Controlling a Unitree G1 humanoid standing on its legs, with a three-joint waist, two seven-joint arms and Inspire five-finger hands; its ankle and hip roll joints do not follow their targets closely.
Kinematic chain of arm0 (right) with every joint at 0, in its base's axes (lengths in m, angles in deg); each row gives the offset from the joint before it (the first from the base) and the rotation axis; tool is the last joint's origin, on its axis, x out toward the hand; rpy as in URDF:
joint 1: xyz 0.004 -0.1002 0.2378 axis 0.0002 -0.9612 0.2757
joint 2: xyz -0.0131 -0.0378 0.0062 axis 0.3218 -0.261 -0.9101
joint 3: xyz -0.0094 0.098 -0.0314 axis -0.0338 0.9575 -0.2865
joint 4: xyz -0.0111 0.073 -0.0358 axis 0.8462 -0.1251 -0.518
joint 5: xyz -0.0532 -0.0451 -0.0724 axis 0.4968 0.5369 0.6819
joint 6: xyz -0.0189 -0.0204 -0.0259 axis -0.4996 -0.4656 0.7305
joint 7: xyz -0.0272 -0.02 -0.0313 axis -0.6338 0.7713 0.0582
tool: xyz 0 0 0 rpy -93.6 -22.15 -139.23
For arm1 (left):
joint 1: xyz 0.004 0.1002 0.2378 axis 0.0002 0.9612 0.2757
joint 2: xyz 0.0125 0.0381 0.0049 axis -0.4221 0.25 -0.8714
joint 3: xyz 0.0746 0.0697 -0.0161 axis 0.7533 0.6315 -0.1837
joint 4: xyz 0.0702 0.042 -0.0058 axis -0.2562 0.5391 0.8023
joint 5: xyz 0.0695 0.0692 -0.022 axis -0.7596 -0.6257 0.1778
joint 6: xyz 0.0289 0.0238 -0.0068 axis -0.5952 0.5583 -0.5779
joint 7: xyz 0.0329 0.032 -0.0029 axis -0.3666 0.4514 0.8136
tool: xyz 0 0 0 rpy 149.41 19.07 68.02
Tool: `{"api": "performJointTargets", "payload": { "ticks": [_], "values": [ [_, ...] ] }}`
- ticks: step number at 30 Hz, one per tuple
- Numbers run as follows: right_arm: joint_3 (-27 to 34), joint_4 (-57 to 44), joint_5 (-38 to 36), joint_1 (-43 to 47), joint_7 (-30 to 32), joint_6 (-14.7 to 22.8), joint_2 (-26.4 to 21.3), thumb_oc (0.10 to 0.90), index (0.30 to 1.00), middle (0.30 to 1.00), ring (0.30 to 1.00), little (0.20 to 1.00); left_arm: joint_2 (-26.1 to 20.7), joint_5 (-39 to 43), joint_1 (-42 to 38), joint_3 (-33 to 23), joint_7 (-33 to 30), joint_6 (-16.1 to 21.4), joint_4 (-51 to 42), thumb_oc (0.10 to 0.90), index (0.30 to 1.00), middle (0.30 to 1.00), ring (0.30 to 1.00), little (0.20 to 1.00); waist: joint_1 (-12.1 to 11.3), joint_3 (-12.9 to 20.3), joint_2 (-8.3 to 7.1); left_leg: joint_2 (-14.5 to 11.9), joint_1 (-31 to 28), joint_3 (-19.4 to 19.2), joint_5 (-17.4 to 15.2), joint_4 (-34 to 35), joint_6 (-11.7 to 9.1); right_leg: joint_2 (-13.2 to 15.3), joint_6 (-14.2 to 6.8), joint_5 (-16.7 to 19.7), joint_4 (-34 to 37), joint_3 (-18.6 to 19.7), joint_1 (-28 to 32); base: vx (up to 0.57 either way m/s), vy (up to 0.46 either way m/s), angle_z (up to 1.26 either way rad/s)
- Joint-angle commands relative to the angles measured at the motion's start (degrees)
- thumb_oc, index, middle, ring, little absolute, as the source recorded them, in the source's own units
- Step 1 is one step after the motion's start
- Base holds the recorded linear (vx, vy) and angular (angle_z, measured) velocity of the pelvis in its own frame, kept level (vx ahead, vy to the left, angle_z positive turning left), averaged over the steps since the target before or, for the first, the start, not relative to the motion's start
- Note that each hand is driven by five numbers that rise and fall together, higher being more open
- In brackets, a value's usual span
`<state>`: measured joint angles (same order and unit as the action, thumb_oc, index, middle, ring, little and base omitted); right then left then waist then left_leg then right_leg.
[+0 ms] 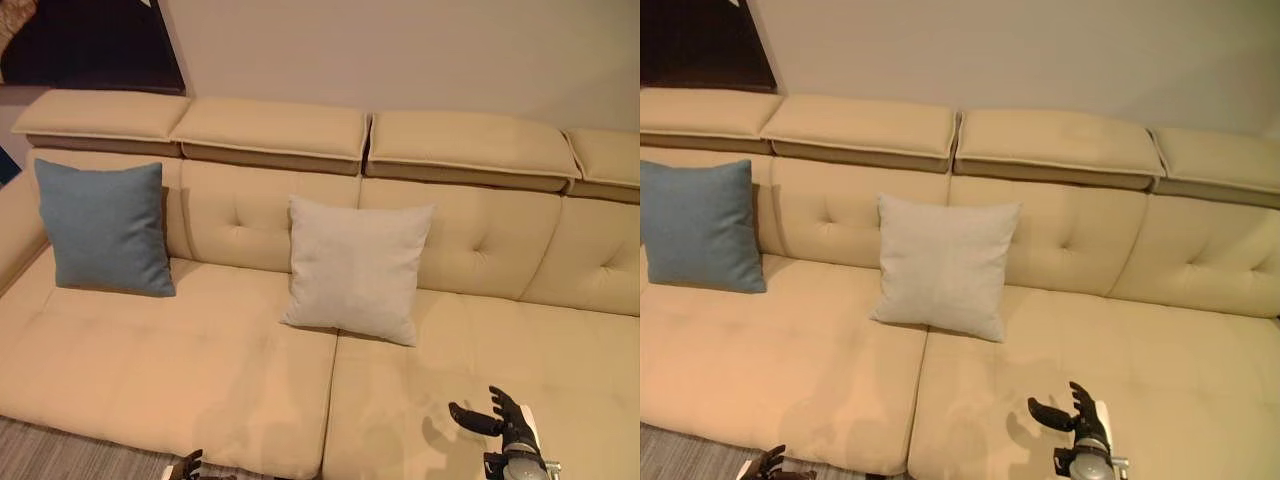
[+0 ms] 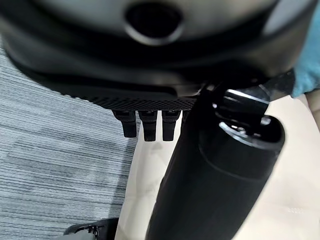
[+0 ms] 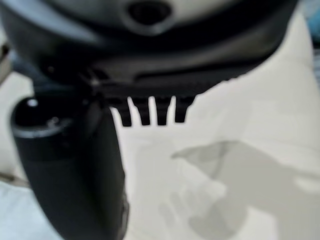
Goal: Pick up all the scattered cushions and arrange them neatly on the sofa.
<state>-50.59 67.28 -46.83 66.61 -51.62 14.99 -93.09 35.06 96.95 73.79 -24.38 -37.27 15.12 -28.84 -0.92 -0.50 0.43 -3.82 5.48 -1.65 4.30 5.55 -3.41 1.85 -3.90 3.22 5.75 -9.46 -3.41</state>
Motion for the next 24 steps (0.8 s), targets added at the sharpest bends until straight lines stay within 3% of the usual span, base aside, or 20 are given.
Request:
{"api": "performJointTargets", "payload": {
  "ticks": [1, 4, 6, 11, 14, 18, 22, 24],
  "values": [
    [0.6, -1.2, -1.2, 4.8, 1.1, 3.2, -2.1, 0.800, 0.900, 0.900, 0.900, 0.900, -2.3, -1.5, -6.1, -0.3, -0.4, 1.9, 0.0, 0.800, 0.900, 0.900, 0.900, 0.900, 0.0, -2.1, -4.26, 2.6, -0.6, -1.6, -6.9, -8.2, -0.8, 2.4, -2.7, -0.9, -0.7, -1.5, 0.7, -0.28, 0.042, -0.03],
    [-0.6, 1.4, -0.8, 5.9, 0.6, 2.6, -1.6, 0.800, 0.900, 0.900, 0.900, 0.900, -0.8, -1.3, -6.7, 0.5, 0.2, 1.6, 2.0, 0.800, 0.900, 0.900, 0.900, 0.900, 0.8, -2.6, -4.88, 2.9, -2.0, 1.1, -12.4, -15.4, -0.9, 3.8, -2.7, 0.4, -1.4, -1.7, -0.9, -0.17, 0.112, 0.03],
    [-1.2, 3.2, -0.3, 6.3, 0.3, 2.2, -1.4, 0.800, 0.900, 0.900, 0.900, 0.900, -0.2, -1.6, -7.0, 1.0, 0.5, 1.5, 2.6, 0.800, 0.900, 0.900, 0.900, 0.900, 1.0, -2.6, -4.67, 2.3, -3.2, 3.2, -12.4, -17.7, -1.2, 3.9, -2.9, 1.1, -1.7, -1.2, -1.6, -0.10, 0.139, -0.08],
    [-2.0, 7.0, 0.4, 6.9, -0.1, 1.3, -0.7, 0.800, 0.900, 0.900, 0.900, 0.900, 0.6, -2.5, -7.4, 3.0, 0.8, 1.3, 3.3, 0.800, 0.900, 0.900, 0.900, 0.900, 2.1, -2.1, -3.91, 2.8, -6.1, 5.1, -14.4, -12.7, -0.9, 4.7, -3.5, 2.9, -2.9, -0.5, -4.0, -0.08, 0.169, 0.01],
    [-3.0, 10.8, 1.5, 8.0, -0.2, 0.1, 0.5, 0.800, 0.900, 0.900, 0.900, 0.900, 0.5, -3.5, -8.7, 4.0, 0.8, 1.4, 4.5, 0.800, 0.900, 0.900, 0.900, 0.900, 2.1, -3.1, -4.49, 5.2, -5.9, 5.5, -14.2, -10.3, 0.5, 6.7, -5.2, 6.2, -3.3, 0.5, -7.7, -0.19, 0.247, 0.07],
    [-4.3, 13.5, 3.1, 9.0, -0.4, -1.2, 1.6, 0.800, 0.900, 0.900, 0.900, 0.900, -0.2, -4.2, -9.3, 3.4, 0.8, 1.1, 6.1, 0.800, 0.900, 0.900, 0.900, 0.900, 1.1, -3.8, -5.13, 6.7, -5.2, 5.4, -13.9, -9.4, 1.5, 7.8, -6.4, 7.6, -2.8, 0.8, -9.5, -0.23, 0.175, -0.16],
    [-5.6, 15.2, 3.7, 10.0, -0.8, -1.7, 2.7, 0.800, 0.900, 0.900, 0.900, 0.900, -1.9, -5.7, -9.4, 2.8, 0.0, 0.5, 8.5, 0.800, 0.900, 0.900, 0.900, 0.900, 0.3, -5.4, -5.29, 7.1, -3.0, 4.2, -12.0, -9.8, 2.9, 8.1, -6.1, 5.0, -8.5, 1.2, -10.4, -0.25, 0.101, -0.44],
    [-6.1, 16.4, 4.1, 9.9, -1.0, -1.7, 2.7, 0.800, 0.900, 0.900, 0.900, 0.900, -2.5, -6.0, -9.1, 2.7, 0.1, 0.4, 9.0, 0.800, 0.900, 0.900, 0.900, 0.900, -0.3, -5.1, -4.89, 6.9, -2.9, 4.0, -10.7, -8.6, 3.4, 6.9, -5.0, 2.2, -12.7, 1.6, -8.8, -0.16, 0.081, -0.17]
  ]
}}
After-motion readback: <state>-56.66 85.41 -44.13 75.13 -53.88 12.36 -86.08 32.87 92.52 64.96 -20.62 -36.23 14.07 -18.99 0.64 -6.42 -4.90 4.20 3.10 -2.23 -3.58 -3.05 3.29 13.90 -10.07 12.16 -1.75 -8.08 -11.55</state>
